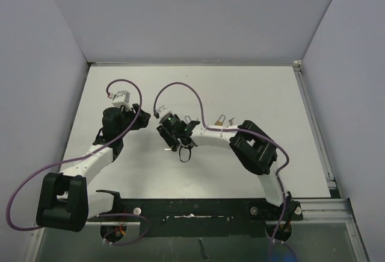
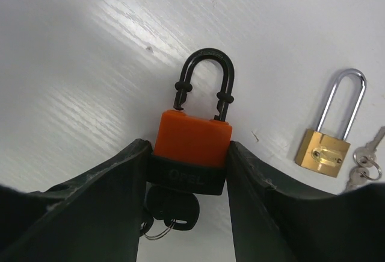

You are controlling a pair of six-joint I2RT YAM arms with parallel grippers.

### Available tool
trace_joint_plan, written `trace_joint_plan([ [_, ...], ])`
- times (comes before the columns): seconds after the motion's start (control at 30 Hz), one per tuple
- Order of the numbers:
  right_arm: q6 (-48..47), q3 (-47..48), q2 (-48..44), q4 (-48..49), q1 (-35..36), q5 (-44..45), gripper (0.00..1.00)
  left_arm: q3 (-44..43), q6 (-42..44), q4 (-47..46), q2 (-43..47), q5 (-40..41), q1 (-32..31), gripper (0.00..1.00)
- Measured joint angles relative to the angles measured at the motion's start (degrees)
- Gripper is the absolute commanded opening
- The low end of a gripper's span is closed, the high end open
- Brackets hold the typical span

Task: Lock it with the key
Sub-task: Pick up the lock from the center of the board, then lock the lock.

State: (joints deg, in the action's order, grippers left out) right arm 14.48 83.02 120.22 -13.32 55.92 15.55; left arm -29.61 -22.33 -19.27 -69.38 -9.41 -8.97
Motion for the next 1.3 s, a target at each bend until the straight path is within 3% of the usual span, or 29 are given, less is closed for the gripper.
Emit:
trace_joint_plan([
  [0.2, -6.14, -12.02, -9.03, 5.88, -0.13, 3.04, 0.0, -0.02, -0.76, -0.22, 0.02, -1.81, 0.07, 0.49],
  [0.37, -9.88, -23.3, -21.31, 16.63, -1.38, 2.19, 0.0, -0.39, -1.22, -0.22, 0.09, -3.65, 0.07, 0.48],
  [0.57, -11.74, -34.67, -34.69, 32.39, -5.03, -3.21, 0.0, -1.84, -2.91, -0.24, 0.68, -6.23, 0.09, 0.47],
  [0.8, -12.7, -48.02, -44.15, 47.41, -10.6, -12.66, 0.0, -5.57, -6.82, -2.12, 1.25, -13.16, 0.07, 0.47],
  [0.97, -12.02, -53.33, -48.85, 53.11, -14.86, -22.62, 0.0, -9.27, -10.08, -5.66, 1.22, -21.57, 0.07, 0.48],
  [1.1, -11.54, -53.96, -53.11, 54.97, -17.27, -30.99, 0.0, -12.9, -12.5, -10.01, 0.15, -32.48, 0.04, 0.4],
  [1.3, -10.8, -53.92, -58.49, 55.74, -18.14, -41.48, 0.0, -18.38, -17.92, -19.37, -5.38, -47.87, -0.98, 0.39],
])
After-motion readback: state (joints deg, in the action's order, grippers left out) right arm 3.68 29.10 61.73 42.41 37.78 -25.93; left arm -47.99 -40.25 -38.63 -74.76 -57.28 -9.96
